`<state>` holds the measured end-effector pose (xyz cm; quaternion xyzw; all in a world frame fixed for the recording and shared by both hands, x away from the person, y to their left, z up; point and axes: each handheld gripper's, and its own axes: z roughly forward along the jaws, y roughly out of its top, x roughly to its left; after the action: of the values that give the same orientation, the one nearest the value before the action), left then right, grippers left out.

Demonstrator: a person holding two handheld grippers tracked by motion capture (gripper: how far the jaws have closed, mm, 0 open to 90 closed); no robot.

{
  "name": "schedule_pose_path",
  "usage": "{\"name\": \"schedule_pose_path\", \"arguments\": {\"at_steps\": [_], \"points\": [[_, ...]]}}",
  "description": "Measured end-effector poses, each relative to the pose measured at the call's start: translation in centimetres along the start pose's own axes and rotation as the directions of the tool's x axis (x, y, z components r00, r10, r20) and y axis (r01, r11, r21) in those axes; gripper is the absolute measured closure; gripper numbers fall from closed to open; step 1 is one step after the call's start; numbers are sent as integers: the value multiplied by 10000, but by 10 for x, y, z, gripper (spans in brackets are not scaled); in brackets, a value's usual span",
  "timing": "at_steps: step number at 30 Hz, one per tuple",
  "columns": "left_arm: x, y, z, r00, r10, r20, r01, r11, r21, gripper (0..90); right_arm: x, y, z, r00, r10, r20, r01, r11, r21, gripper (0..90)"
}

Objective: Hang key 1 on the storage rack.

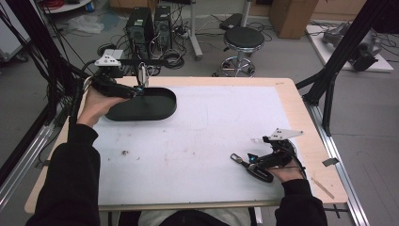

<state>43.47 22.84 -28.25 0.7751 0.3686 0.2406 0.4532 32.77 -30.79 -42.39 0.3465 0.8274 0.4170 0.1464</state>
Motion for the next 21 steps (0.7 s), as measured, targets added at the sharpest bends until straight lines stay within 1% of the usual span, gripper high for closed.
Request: {"name": "schedule_pose_path", "arguments": {"at_steps": [3,6,8,11,13,16,19,21], "points": [[-1,-7,-1,10000,-65,46,65,10000,-42,22,0,0,0,10000,-5,2,5,10000,15,8],[-3,-14,-2,10000,61,-1,-61,10000,23,22,0,0,0,10000,-6,25,6,10000,81,8],[-3,-18,-2,10000,-38,40,38,10000,65,22,0,-1,1,10000,-1,29,1,9999,129,8],[-2,-26,-3,10000,-85,30,84,9996,256,22,0,-1,1,10000,-50,41,50,9999,108,8],[-3,-30,-5,9999,-139,22,138,9995,267,22,0,-1,1,10000,-10,42,9,9999,114,8],[-5,-37,-8,9998,-203,37,203,9997,165,22,-1,-1,1,10000,-42,29,42,9999,132,8],[-8,-44,-11,9993,-349,163,349,9994,16,22,0,-1,2,10000,-80,34,80,9998,168,8],[-10,-48,-12,9993,-323,169,323,9995,8,22,-1,-1,2,9999,-120,59,119,9999,121,8]]}}
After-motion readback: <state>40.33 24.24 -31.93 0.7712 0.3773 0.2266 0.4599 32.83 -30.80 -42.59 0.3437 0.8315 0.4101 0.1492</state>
